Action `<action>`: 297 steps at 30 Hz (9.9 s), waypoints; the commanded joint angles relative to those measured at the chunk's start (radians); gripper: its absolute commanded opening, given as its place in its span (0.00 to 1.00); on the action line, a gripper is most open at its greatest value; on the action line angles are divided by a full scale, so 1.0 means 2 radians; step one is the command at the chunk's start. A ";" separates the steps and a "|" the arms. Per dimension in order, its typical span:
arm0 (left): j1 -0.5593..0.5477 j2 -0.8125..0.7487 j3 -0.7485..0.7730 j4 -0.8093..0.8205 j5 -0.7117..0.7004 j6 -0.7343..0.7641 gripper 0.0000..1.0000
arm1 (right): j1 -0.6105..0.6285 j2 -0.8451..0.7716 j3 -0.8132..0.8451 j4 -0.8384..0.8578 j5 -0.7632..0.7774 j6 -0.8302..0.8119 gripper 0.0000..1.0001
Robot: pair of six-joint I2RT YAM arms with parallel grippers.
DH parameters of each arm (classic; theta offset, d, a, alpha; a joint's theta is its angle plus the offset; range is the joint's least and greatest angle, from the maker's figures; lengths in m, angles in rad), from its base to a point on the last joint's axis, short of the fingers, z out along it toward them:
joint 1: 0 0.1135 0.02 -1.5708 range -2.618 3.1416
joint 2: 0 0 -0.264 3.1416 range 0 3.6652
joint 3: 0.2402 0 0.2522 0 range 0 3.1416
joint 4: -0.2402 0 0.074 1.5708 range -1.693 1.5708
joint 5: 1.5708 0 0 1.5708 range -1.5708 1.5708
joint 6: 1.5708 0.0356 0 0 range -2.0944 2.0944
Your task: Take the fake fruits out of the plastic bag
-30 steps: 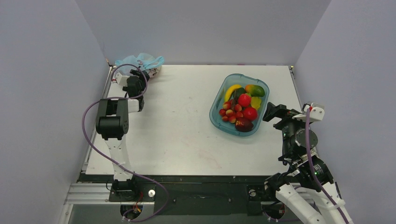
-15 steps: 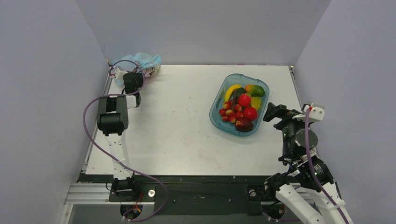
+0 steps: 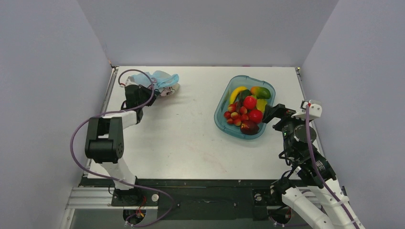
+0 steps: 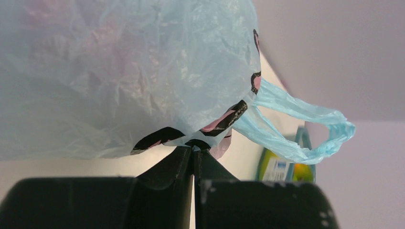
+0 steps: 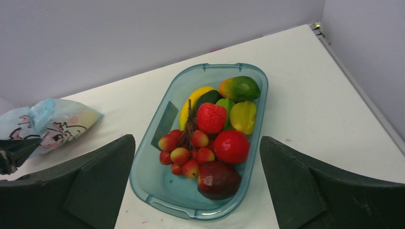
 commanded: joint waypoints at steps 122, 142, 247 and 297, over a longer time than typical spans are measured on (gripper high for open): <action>-0.243 -0.294 0.020 -0.413 -0.166 0.454 0.00 | 0.242 0.412 -0.064 0.356 -0.084 0.222 0.00; -0.240 -0.408 -0.060 -0.273 0.008 0.455 0.54 | 0.237 0.406 -0.088 0.387 -0.169 0.155 0.00; -0.276 -0.415 -0.066 -0.314 -0.216 0.510 0.00 | 0.245 0.294 -0.173 0.367 -0.098 0.193 0.00; -0.276 -0.403 -0.054 -0.323 -0.159 0.509 0.00 | 0.335 0.462 0.020 0.409 0.071 -0.415 0.00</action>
